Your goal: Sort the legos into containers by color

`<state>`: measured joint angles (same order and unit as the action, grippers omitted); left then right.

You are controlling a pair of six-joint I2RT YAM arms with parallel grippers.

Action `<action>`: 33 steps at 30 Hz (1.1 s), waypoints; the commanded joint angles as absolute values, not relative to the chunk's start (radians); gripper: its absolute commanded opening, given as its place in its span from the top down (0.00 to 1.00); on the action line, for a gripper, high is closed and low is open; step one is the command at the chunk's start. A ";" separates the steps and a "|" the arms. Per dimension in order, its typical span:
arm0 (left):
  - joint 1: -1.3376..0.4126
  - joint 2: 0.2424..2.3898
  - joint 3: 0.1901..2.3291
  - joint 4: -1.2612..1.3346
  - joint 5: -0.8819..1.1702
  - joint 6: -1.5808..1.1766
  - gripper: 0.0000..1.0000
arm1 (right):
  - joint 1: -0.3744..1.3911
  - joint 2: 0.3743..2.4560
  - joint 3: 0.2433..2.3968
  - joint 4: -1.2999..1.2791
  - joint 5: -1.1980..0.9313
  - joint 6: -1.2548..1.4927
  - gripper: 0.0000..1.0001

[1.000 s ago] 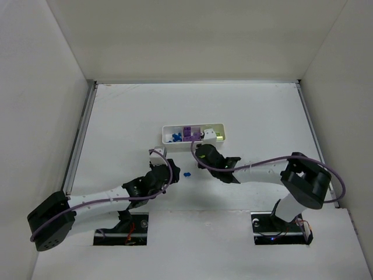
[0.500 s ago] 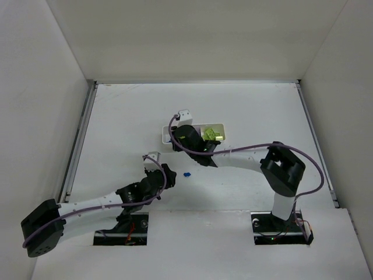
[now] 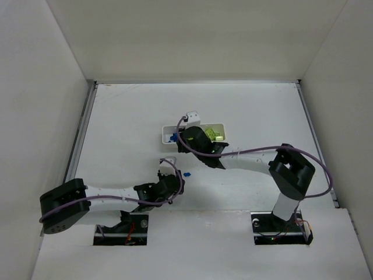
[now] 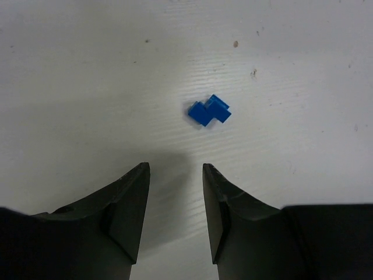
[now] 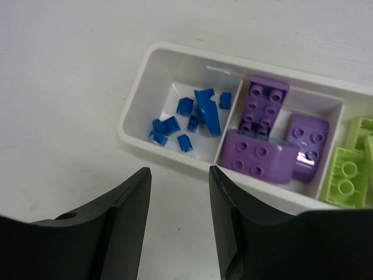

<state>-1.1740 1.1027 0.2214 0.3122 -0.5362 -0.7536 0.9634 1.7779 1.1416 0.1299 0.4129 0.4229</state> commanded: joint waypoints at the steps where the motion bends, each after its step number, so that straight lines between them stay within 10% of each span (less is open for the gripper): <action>1: -1.183 1.187 0.281 0.417 -0.564 -0.753 0.62 | 0.975 1.684 1.063 0.195 0.456 0.437 0.50; 33: -1.128 1.359 0.465 0.402 -0.614 -0.595 0.79 | 0.912 1.394 0.693 0.293 0.463 0.509 0.48</action>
<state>-1.1366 1.3945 0.4335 0.4049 -0.5865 -0.6106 0.9325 1.4311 0.7124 0.2428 0.4557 0.4946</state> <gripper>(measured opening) 0.202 0.522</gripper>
